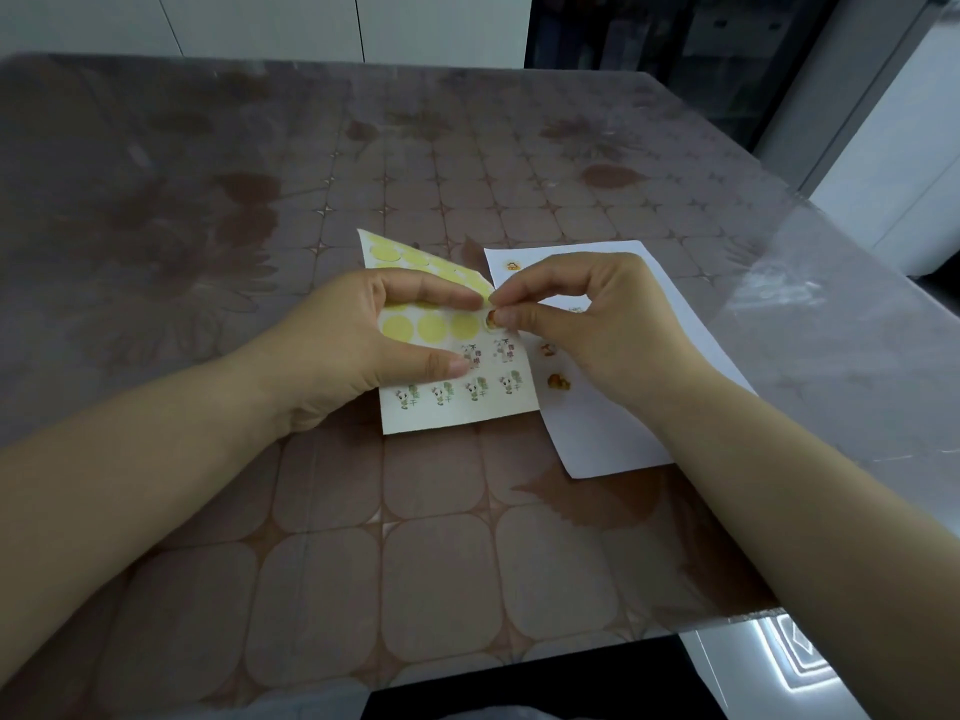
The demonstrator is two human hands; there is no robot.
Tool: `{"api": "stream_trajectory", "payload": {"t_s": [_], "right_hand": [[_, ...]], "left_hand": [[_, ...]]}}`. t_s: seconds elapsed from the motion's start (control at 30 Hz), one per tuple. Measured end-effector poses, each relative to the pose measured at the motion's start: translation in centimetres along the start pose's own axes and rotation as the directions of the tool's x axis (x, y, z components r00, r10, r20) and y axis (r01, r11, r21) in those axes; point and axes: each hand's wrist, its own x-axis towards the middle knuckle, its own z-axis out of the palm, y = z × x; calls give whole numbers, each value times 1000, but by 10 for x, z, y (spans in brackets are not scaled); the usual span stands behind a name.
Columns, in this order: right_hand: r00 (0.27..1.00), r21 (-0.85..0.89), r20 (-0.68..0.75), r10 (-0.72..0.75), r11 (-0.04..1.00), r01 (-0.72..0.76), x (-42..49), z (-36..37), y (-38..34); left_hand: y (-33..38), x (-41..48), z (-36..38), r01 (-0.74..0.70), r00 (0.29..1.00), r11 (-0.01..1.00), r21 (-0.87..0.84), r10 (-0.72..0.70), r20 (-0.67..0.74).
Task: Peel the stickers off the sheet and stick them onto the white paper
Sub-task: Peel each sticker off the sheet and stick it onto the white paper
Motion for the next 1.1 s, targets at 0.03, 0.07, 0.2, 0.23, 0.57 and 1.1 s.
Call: {"api": "stream_trajectory", "payload": {"t_s": [0.03,0.07,0.2,0.23,0.57,1.1], "right_hand": [[1000,-26,9,-13,1000,14,0,0,0],[1000,-46,16,-21,999,22,0,0,1],[999,-57,40,-14,998,16,1,0,3],[999,-48,46,-8,999,10,1,0,3],[994,-51,60,87,995,-84,-1,2,0],[967,-198,76,243,954,-224,4,-69,-9]], "left_hand": [[0,0,0,3,1000,1000,12,-3,1],[0,0,0,4,1000,1000,18,-4,3],[1,0,0,6,1000,1000,18,-6,7],[1,0,-1,3,1000,1000,23,-3,5],[1,-1,0,-19,1000,998,58,19,8],[-7,1,-4,-50,999,995,86,51,-15]]}}
